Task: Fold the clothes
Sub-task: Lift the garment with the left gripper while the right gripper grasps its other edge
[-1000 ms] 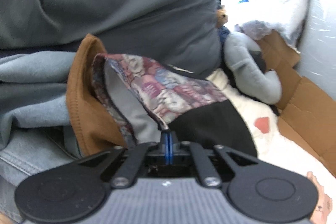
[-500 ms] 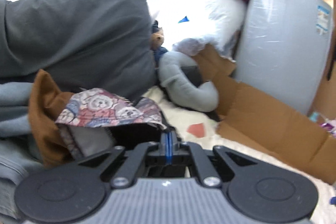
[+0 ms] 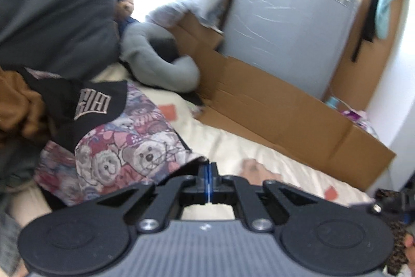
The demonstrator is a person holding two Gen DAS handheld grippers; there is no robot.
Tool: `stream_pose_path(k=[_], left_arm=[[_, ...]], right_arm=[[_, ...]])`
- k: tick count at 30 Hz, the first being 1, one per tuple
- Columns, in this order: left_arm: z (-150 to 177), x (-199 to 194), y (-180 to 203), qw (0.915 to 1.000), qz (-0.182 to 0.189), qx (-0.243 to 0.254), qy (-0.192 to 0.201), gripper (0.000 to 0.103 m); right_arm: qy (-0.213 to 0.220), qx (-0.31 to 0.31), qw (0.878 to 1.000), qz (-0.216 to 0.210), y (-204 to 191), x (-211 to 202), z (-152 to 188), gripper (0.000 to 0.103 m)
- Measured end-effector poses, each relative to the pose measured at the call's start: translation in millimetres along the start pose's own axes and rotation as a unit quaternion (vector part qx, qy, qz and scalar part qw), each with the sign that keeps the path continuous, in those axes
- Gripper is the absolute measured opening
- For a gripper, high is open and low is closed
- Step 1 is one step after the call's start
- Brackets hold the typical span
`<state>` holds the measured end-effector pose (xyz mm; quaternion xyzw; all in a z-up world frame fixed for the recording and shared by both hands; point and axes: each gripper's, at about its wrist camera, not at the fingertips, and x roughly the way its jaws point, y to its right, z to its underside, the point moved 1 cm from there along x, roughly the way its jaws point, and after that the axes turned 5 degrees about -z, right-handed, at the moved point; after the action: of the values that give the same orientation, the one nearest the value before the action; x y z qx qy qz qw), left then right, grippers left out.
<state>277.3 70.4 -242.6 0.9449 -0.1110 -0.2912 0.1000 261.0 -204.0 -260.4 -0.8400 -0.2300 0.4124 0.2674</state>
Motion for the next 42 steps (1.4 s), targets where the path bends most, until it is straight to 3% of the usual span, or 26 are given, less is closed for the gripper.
stream_pose_path(k=[2, 10, 20, 23, 36, 38, 42], left_arm=[[6.4, 2.3, 10.6, 0.9998, 0.017, 0.01, -0.008, 0.0], [31.2, 8.2, 48.7, 0.9957, 0.071, 0.043, -0.041, 0.0], [72.3, 4.9, 86.9, 0.9827, 0.138, 0.079, -0.095, 0.0], [81.7, 4.0, 93.7, 0.9788, 0.152, 0.087, -0.107, 0.0], [106.2, -8.6, 113.4, 0.9669, 0.187, 0.124, -0.122, 0.0], [108.3, -10.5, 115.4, 0.9656, 0.192, 0.127, -0.121, 0.0], [110.7, -10.3, 115.4, 0.964, 0.195, 0.128, -0.127, 0.0]], right_arm=[[-0.004, 0.008, 1.0, -0.008, -0.6, 1.2, -0.8, 0.061], [-0.016, 0.027, 0.999, -0.02, 1.9, 1.2, 1.3, 0.049], [-0.059, 0.099, 0.992, -0.044, 23.5, 14.9, 10.2, 0.034], [-0.072, 0.119, 0.989, -0.054, 28.4, 19.5, 15.1, 0.034], [-0.124, 0.166, 0.978, -0.026, 46.5, 35.9, 32.7, 0.031], [-0.132, 0.184, 0.974, -0.029, 51.9, 38.4, 36.2, 0.021], [-0.132, 0.209, 0.968, -0.038, 61.4, 38.6, 42.4, 0.012]])
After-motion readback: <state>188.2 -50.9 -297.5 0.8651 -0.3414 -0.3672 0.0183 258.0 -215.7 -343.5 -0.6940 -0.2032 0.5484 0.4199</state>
